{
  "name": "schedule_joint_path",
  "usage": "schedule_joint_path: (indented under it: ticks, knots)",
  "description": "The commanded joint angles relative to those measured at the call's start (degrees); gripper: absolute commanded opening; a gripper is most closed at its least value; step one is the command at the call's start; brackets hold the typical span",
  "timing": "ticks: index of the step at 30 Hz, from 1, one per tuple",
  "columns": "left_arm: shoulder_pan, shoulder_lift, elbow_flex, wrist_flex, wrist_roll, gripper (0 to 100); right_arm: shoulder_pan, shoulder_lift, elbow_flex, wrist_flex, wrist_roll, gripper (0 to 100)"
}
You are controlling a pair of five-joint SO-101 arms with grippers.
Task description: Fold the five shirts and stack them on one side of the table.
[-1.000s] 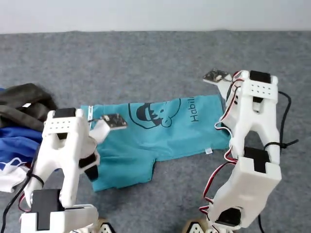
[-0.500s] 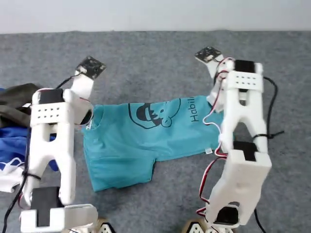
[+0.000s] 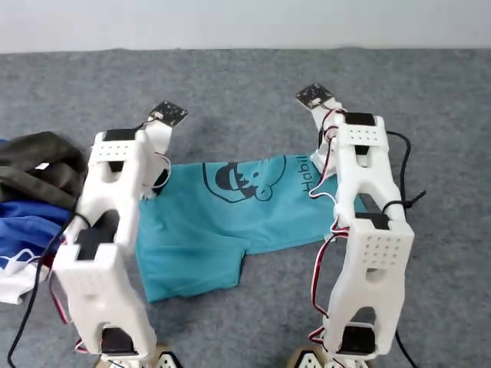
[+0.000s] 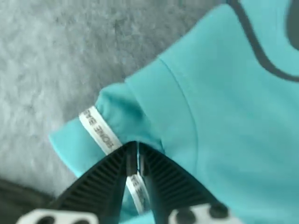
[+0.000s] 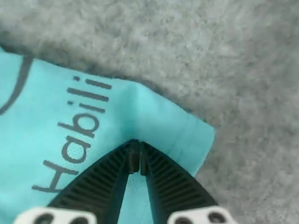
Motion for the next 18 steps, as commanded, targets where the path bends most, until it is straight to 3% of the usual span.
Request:
schedule_joint_path:
  ticks: [1, 14, 18]
  knots:
    - [-0.18, 5.71, -11.03, 1.58, 0.35, 2, 3.38, 0.92, -2.64, -1.45, -0.18, 1.0]
    - [1.67, 10.73, -43.56, 29.45, 0.35, 2, 1.63, -7.87, -2.64, 9.63, -0.53, 1.0]
    - [1.85, 7.91, -45.05, 29.98, 1.49, 2, 0.57, -10.86, -2.64, 14.64, -0.53, 1.0]
